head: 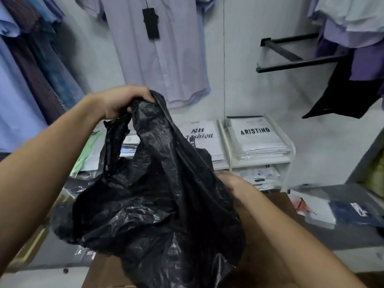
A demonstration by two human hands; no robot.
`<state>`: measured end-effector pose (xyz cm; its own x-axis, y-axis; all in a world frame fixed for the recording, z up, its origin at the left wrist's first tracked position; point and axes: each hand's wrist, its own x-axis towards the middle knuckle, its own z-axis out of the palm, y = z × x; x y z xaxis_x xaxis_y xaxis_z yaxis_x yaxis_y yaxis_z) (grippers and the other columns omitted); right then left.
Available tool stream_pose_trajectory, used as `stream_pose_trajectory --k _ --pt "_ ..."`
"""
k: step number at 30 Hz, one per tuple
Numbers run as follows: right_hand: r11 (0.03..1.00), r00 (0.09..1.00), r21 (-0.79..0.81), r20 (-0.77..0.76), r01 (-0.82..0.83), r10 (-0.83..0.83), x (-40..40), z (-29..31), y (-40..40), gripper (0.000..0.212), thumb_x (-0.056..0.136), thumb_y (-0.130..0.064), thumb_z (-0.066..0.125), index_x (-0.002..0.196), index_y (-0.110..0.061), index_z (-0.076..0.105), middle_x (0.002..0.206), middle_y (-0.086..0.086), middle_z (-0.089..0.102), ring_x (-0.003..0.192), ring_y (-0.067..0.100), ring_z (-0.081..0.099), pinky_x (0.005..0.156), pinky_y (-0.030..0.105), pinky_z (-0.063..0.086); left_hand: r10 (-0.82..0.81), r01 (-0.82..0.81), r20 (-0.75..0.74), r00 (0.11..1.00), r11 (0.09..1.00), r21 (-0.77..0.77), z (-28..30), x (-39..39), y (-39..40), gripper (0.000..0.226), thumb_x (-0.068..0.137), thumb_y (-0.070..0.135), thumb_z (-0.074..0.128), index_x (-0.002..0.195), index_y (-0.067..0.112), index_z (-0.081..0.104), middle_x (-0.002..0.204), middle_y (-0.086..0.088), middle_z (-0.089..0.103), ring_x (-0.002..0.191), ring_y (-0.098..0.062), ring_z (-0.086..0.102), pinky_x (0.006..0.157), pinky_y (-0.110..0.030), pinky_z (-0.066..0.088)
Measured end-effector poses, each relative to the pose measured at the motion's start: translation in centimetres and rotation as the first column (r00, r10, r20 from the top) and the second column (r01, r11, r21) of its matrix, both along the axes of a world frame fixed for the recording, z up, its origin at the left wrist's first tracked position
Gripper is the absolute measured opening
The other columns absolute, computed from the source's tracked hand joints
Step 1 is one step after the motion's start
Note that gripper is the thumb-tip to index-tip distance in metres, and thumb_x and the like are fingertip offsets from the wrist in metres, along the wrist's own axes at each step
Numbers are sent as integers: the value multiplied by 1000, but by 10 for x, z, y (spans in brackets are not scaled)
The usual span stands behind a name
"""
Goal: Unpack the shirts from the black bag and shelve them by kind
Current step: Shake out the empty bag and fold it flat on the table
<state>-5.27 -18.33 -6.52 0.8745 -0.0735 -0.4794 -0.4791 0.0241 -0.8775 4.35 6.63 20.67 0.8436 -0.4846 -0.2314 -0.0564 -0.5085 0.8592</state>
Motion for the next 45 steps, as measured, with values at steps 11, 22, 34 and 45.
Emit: stream_pose_trajectory --k 11,22,34,45 --pt "848 939 490 148 203 -311 -25 -2 -62 24 96 -15 59 116 -5 68 99 12 78 84 22 76 71 30 60 -110 -97 354 929 850 518 -50 30 61 20 56 38 66 60 20 72 59 5 65 55 -7 57 59 -24 47" --pt "835 796 -26 319 550 -515 -7 19 -66 27 100 -27 66 117 -5 68 107 8 72 90 18 66 49 5 42 -276 242 -4 961 838 488 -111 3 -2 47 73 65 75 113 45 62 128 21 61 122 -5 55 112 -30 35" --pt "967 938 112 292 -228 187 -67 -12 -88 90 64 -52 92 142 -27 54 143 1 62 135 21 55 117 41 37 95 -168 587 804 983 70 -105 51 -66 48 86 60 71 107 16 73 106 -5 76 102 -24 70 92 -39 54" --pt "970 946 233 324 -72 -8 -41 26 -4 58 95 -27 72 138 -56 46 126 -3 73 124 25 65 108 50 50 -201 96 462 864 966 240 -134 25 -88 74 100 40 61 161 38 20 160 7 38 145 -13 39 110 -20 29"
